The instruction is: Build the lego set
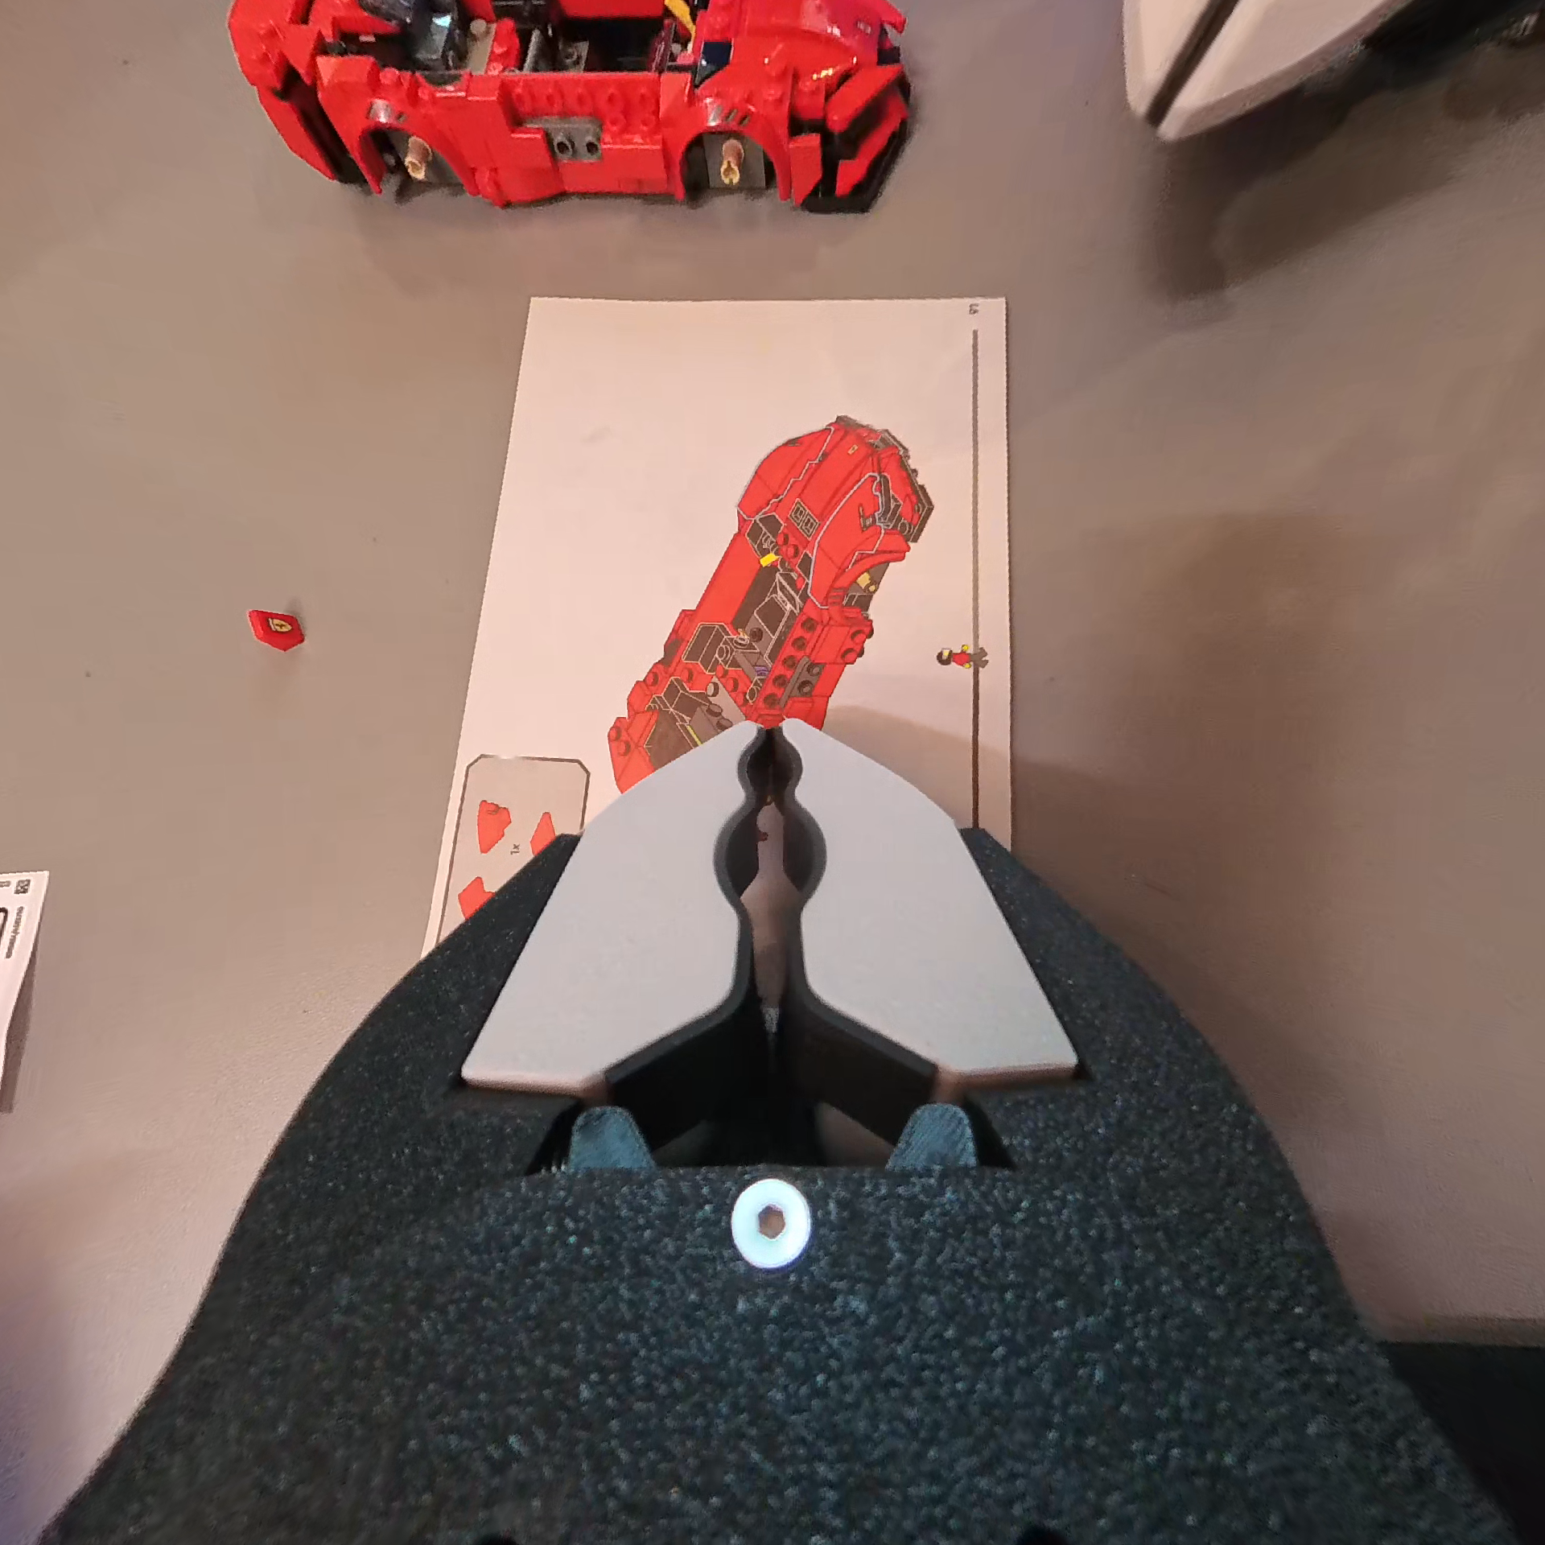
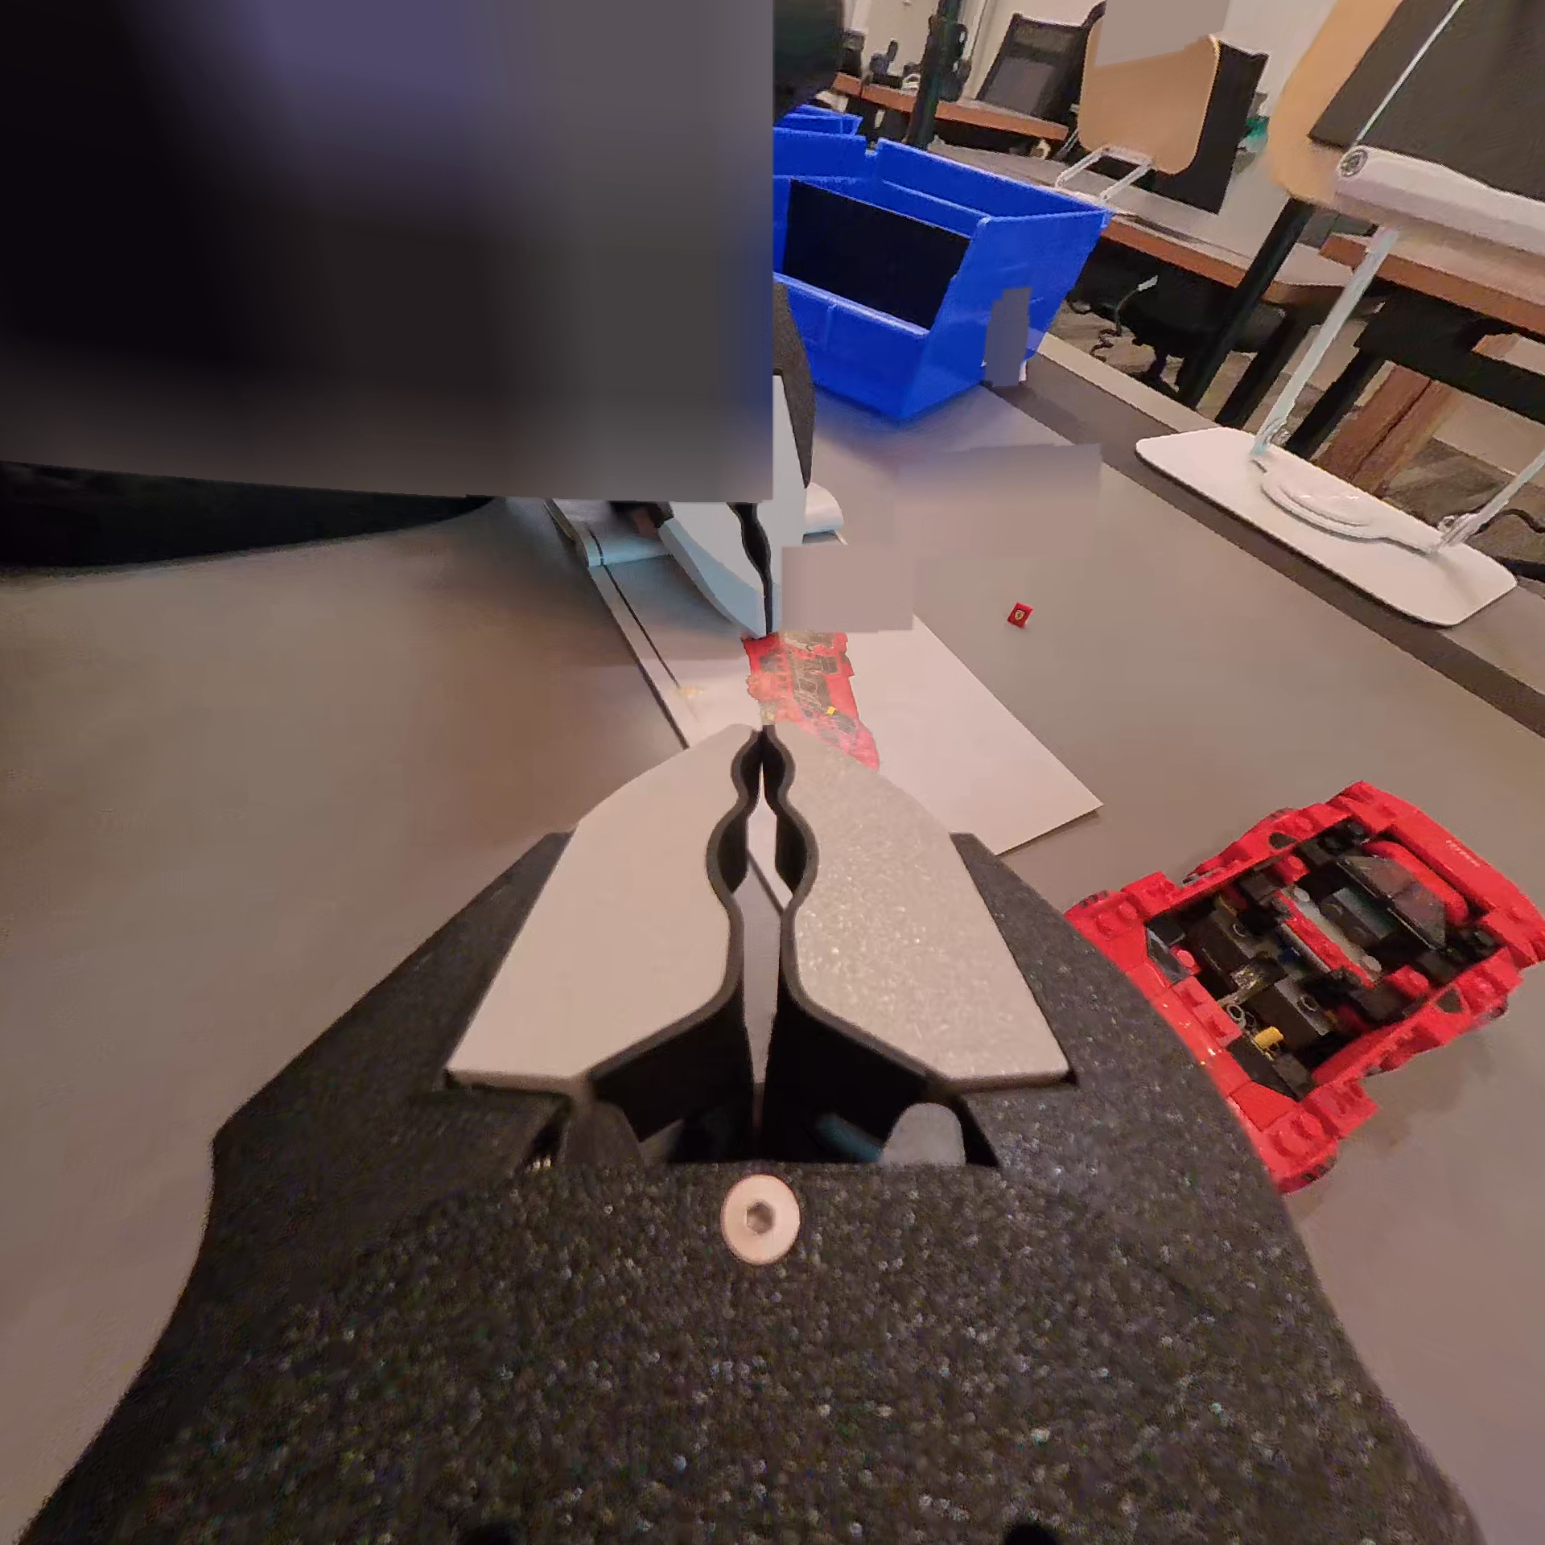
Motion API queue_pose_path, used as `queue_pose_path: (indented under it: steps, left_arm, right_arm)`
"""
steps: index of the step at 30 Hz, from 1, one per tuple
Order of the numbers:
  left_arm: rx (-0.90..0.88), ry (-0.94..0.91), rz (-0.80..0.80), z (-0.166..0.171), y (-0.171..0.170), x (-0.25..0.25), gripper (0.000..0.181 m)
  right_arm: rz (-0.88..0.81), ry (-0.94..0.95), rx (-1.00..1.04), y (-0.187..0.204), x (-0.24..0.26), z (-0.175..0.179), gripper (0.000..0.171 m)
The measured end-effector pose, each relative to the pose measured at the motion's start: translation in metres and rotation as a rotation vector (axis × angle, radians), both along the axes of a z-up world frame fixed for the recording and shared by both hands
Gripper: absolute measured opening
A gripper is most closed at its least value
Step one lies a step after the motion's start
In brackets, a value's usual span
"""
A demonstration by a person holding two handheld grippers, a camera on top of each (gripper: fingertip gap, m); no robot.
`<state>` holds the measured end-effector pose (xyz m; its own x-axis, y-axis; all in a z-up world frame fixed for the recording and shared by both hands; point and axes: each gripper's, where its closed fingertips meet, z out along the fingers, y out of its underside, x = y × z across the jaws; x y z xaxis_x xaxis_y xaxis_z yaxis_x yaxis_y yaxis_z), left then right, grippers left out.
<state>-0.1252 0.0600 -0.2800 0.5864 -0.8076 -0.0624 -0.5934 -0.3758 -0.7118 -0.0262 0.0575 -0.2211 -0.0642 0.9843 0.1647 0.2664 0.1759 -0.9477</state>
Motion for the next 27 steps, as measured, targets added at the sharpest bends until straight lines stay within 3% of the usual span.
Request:
queue_pose_path:
  steps: [4, 10, 12, 16, 23, 27]
  left_arm:
    - [0.004, 0.002, -0.001, 0.0, 0.0, 0.0, 0.0]
    - [0.012, 0.005, -0.003, 0.0, 0.0, 0.0, 0.0]
    - [0.012, 0.003, -0.005, 0.0, 0.0, 0.0, 0.0]
    - [0.008, 0.0, -0.007, 0.0, 0.0, 0.0, 0.0]
    - [0.011, -0.002, -0.009, 0.0, 0.0, 0.0, 0.0]
    - [0.01, -0.005, -0.01, 0.0, 0.0, 0.0, 0.0]
  right_arm:
    - [-0.027, 0.056, -0.04, 0.006, 0.003, 0.008, 0.0]
    - [-0.085, 0.137, -0.1, 0.018, 0.007, 0.018, 0.014]
    - [-0.074, 0.16, -0.128, 0.019, 0.009, 0.021, 0.002]
    - [-0.056, 0.217, -0.125, 0.017, 0.014, 0.029, 0.0]
    - [0.156, 0.209, -0.017, -0.023, 0.01, 0.027, 0.0]
    - [0.148, 0.219, -0.015, -0.022, 0.011, 0.028, 0.0]
